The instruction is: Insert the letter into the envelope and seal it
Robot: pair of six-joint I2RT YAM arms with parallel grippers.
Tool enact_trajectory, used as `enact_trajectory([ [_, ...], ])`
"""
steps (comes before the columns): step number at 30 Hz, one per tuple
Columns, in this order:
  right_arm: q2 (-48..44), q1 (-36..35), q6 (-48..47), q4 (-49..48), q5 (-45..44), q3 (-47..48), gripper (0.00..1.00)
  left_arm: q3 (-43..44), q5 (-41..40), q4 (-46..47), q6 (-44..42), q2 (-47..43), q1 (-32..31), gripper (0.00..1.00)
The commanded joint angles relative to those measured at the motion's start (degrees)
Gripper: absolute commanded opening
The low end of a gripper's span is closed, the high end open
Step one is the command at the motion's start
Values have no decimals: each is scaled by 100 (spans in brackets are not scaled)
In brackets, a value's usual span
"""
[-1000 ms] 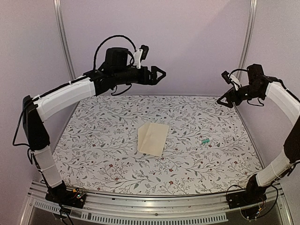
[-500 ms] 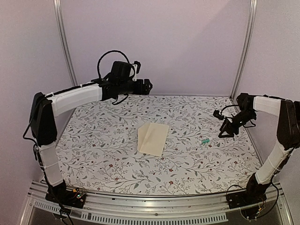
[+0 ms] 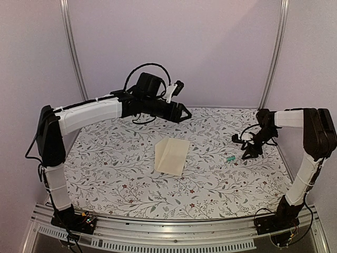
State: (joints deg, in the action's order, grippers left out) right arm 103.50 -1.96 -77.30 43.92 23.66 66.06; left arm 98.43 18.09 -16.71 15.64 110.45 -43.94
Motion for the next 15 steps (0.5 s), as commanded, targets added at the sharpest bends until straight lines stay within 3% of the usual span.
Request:
enact_trajectory([
  [1,218,-234,-427,-307,-106,125,54,-101,543,-379,218,-63,-275,63],
  [8,448,-534,-591,-476,-331,11,50,-221,551,-421,254,-158,-361,63],
  [15,500,-630,-642,-450,-436,-100,35,-430,587,-308,341,-248,-361,61],
])
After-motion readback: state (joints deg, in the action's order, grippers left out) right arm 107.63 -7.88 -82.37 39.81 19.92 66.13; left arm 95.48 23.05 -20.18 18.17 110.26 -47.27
